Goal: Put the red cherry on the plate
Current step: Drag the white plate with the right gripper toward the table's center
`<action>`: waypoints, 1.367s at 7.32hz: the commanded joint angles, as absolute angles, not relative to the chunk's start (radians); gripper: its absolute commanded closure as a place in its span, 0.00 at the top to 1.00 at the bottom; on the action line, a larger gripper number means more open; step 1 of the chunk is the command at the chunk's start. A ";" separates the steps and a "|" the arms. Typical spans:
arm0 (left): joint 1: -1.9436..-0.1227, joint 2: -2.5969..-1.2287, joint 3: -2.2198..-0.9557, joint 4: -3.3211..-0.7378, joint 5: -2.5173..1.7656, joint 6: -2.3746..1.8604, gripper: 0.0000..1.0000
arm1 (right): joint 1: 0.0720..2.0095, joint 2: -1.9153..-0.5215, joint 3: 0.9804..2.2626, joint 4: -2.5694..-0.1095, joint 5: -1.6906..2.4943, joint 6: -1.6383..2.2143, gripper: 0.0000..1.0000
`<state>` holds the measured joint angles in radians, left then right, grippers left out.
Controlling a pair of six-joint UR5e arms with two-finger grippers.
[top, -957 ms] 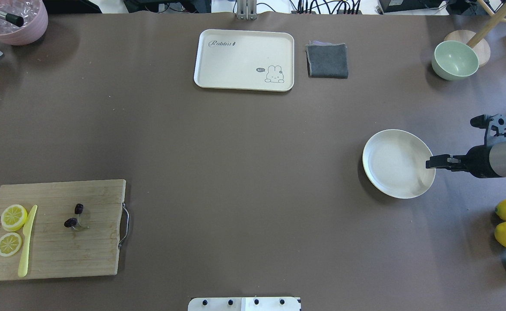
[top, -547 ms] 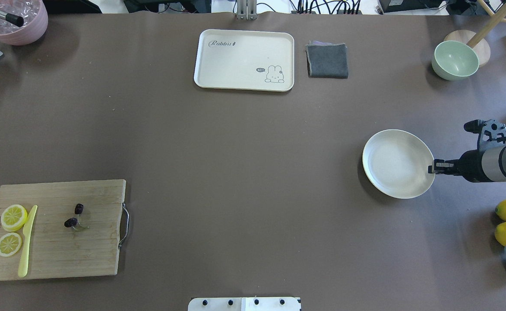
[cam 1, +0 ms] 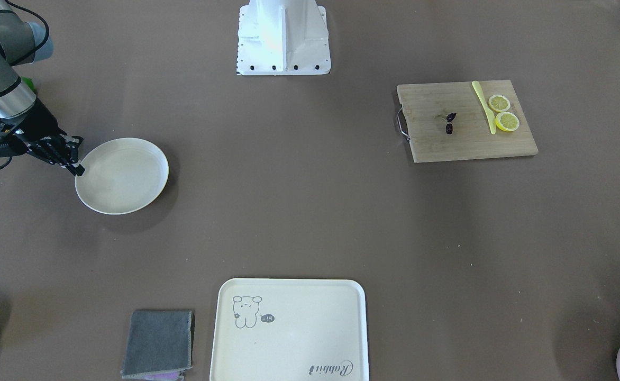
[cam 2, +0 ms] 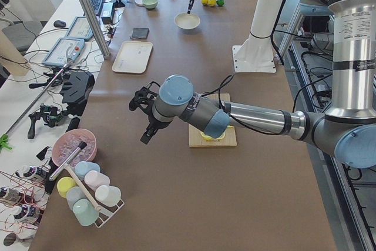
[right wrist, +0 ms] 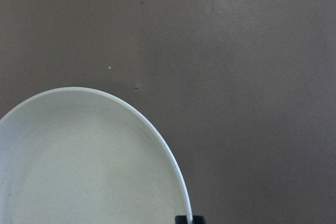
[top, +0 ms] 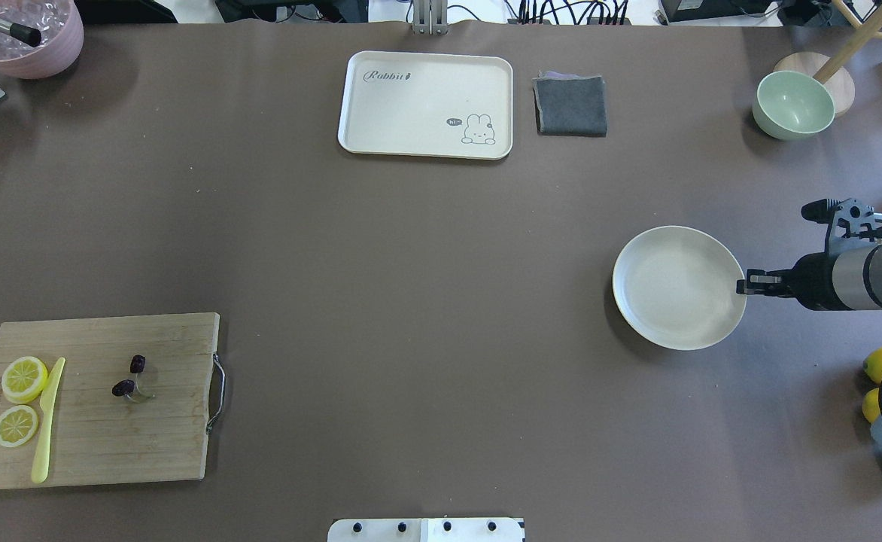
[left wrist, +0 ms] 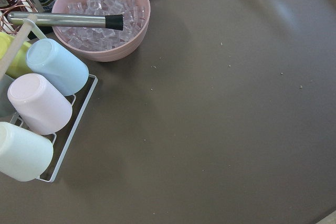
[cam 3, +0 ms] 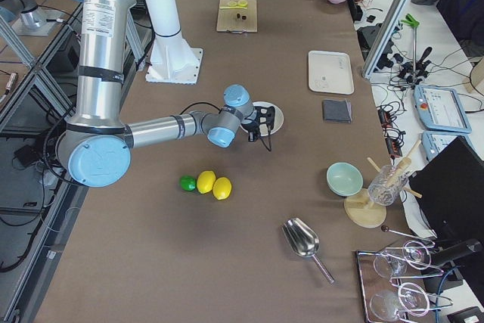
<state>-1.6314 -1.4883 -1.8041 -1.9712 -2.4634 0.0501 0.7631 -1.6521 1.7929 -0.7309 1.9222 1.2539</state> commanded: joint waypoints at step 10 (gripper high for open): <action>-1.626 -1.494 -1.799 -1.970 -2.464 0.043 0.99 | 0.364 -0.968 1.672 -1.282 1.545 1.623 0.00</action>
